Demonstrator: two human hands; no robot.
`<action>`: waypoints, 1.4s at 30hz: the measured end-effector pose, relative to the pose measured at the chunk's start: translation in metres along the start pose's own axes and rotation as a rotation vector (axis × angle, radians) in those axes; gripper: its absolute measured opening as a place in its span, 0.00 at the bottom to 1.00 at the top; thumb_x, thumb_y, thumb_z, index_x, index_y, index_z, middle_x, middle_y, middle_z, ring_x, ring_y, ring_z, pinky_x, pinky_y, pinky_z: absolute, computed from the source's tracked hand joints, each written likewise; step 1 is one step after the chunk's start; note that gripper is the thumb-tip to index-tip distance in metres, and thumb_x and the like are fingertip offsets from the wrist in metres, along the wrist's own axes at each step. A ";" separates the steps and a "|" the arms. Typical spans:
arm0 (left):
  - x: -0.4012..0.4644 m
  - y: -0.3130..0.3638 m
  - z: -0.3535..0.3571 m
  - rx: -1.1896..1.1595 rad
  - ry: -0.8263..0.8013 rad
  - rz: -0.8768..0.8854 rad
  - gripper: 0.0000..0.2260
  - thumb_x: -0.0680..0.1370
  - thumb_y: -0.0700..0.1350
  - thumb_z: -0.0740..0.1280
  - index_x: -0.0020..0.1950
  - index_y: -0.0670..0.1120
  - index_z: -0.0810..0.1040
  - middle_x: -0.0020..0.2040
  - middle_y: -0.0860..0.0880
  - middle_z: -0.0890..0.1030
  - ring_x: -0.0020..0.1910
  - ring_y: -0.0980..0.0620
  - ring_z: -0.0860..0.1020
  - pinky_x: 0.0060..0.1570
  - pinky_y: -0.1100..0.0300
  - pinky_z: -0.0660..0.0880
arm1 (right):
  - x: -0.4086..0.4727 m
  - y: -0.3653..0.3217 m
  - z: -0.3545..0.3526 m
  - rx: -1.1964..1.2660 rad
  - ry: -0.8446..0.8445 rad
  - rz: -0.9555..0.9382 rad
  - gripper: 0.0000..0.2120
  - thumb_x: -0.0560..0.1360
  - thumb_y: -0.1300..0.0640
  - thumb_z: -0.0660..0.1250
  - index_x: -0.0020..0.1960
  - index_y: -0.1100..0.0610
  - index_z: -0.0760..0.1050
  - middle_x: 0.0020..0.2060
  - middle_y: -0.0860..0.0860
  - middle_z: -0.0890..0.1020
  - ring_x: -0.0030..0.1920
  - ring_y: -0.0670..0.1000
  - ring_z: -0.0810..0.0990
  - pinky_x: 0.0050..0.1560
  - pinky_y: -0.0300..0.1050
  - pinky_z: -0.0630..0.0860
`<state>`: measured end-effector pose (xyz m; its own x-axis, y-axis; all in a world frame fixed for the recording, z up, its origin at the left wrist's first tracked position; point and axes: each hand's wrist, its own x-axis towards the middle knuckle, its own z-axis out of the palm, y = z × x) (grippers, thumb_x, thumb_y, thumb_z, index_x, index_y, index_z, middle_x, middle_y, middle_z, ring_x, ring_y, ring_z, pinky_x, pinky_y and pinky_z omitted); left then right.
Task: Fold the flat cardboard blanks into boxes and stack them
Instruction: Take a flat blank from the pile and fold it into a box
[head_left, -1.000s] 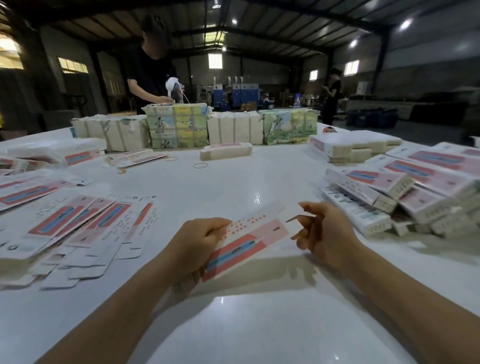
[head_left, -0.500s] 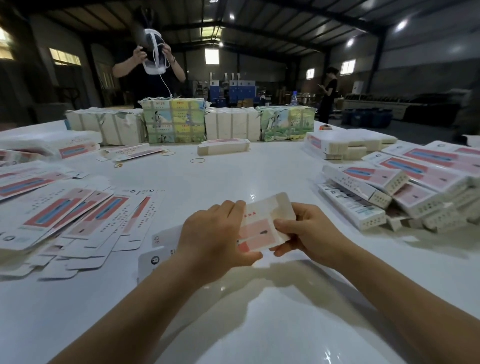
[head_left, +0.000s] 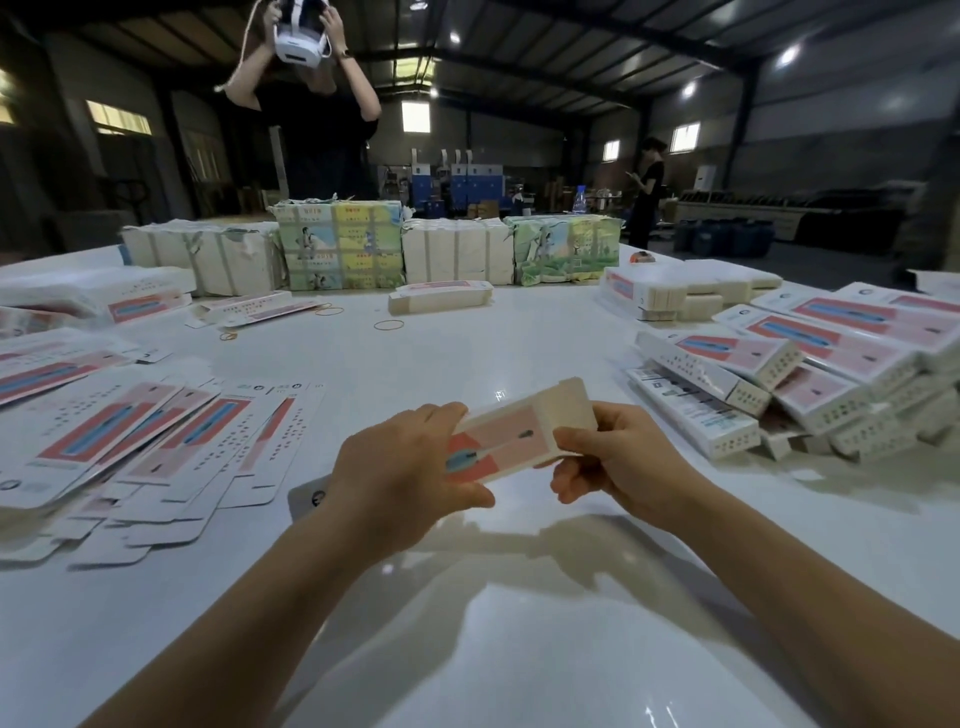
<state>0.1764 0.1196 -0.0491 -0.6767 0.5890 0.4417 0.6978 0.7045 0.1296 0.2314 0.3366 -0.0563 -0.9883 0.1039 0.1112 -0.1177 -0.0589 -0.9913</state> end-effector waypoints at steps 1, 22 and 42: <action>0.000 -0.001 -0.001 -0.021 0.021 -0.010 0.27 0.69 0.64 0.69 0.64 0.56 0.69 0.57 0.55 0.78 0.42 0.55 0.75 0.42 0.61 0.76 | 0.000 0.001 0.001 0.004 0.024 -0.005 0.08 0.78 0.67 0.61 0.51 0.62 0.78 0.38 0.62 0.83 0.28 0.54 0.80 0.28 0.45 0.79; 0.010 -0.006 0.013 -0.303 -0.117 -0.136 0.26 0.68 0.69 0.66 0.60 0.56 0.73 0.47 0.61 0.75 0.38 0.55 0.79 0.40 0.60 0.80 | -0.013 0.013 0.035 -0.430 0.278 -0.398 0.16 0.76 0.65 0.63 0.48 0.44 0.78 0.39 0.43 0.82 0.34 0.42 0.75 0.36 0.35 0.72; 0.005 0.008 0.019 -0.095 -0.099 -0.080 0.29 0.69 0.70 0.59 0.63 0.54 0.70 0.57 0.57 0.77 0.37 0.55 0.78 0.35 0.70 0.74 | -0.007 0.007 0.030 -0.309 0.168 -0.224 0.19 0.74 0.68 0.62 0.44 0.44 0.79 0.33 0.42 0.80 0.27 0.36 0.74 0.28 0.27 0.68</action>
<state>0.1738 0.1361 -0.0628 -0.7472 0.5722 0.3380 0.6570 0.7124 0.2465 0.2341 0.3058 -0.0619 -0.9089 0.2426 0.3393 -0.2686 0.2818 -0.9211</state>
